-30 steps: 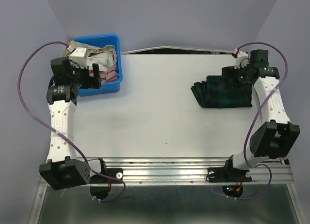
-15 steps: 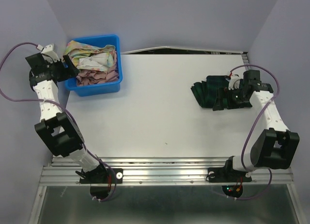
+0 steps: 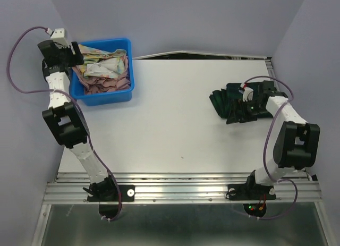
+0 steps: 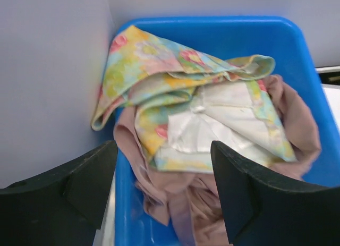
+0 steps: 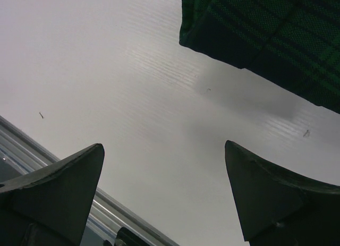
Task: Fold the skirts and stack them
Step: Grab the skirt from the pile
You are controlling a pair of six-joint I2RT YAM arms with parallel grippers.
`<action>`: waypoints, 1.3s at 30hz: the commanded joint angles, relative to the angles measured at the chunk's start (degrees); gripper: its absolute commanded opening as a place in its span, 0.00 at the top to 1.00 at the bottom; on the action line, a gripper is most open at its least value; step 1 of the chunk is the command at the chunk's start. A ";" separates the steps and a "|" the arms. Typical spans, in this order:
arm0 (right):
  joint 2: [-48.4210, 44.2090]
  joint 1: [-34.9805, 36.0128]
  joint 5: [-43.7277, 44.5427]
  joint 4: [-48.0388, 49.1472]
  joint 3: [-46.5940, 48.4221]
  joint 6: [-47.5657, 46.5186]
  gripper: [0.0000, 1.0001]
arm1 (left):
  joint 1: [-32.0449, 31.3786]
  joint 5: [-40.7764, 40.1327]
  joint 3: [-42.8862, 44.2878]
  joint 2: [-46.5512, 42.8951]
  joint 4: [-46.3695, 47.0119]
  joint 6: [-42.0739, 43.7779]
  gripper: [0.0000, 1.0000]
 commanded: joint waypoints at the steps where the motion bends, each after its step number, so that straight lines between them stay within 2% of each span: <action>1: 1.21 0.32 -1.07 4.30 -1.25 -1.50 0.00 | -0.19 -1.14 14.98 9.35 -3.53 10.65 0.19; 6: 4.02 0.32 -0.37 4.22 -0.63 -2.21 0.00 | -1.86 -4.92 28.35 20.42 -2.66 16.90 0.19; 9: 4.99 0.32 0.42 4.04 -0.37 -2.56 0.00 | -3.97 -9.05 30.04 23.59 -0.38 23.05 0.19; 12: 5.78 0.32 1.21 3.60 0.33 -2.74 0.00 | -5.82 -11.34 29.78 25.36 -0.19 28.84 0.26; 17: 7.28 0.32 2.09 3.34 2.00 -2.65 0.00 | -6.61 -12.57 29.86 27.12 2.70 30.01 0.28; 21: 8.16 0.32 3.41 2.81 4.11 -2.74 0.00 | -6.79 -15.56 33.63 31.24 4.73 30.97 0.28; 26: 8.68 0.32 4.64 1.93 6.40 -2.30 0.00 | -7.84 -19.42 35.75 34.32 5.96 35.10 0.36; 30: 9.48 0.32 4.90 1.76 7.72 -1.16 0.00 | -8.28 -21.18 34.61 34.68 9.47 37.13 0.53; 31: 9.65 0.32 4.90 1.76 7.81 -0.64 0.00 | -8.37 -21.27 34.70 34.77 10.61 37.22 0.65; 32: 9.65 0.32 4.99 1.76 7.98 -0.46 0.00 | -8.46 -21.45 34.87 34.68 11.14 37.13 0.71; 34: 9.30 0.32 4.91 1.76 8.07 -0.10 0.00 | -8.63 -21.54 35.57 33.89 12.19 35.47 1.00; 39: 7.72 0.32 5.17 1.58 7.89 -0.19 0.00 | -10.12 -19.43 34.61 26.34 13.08 32.04 1.00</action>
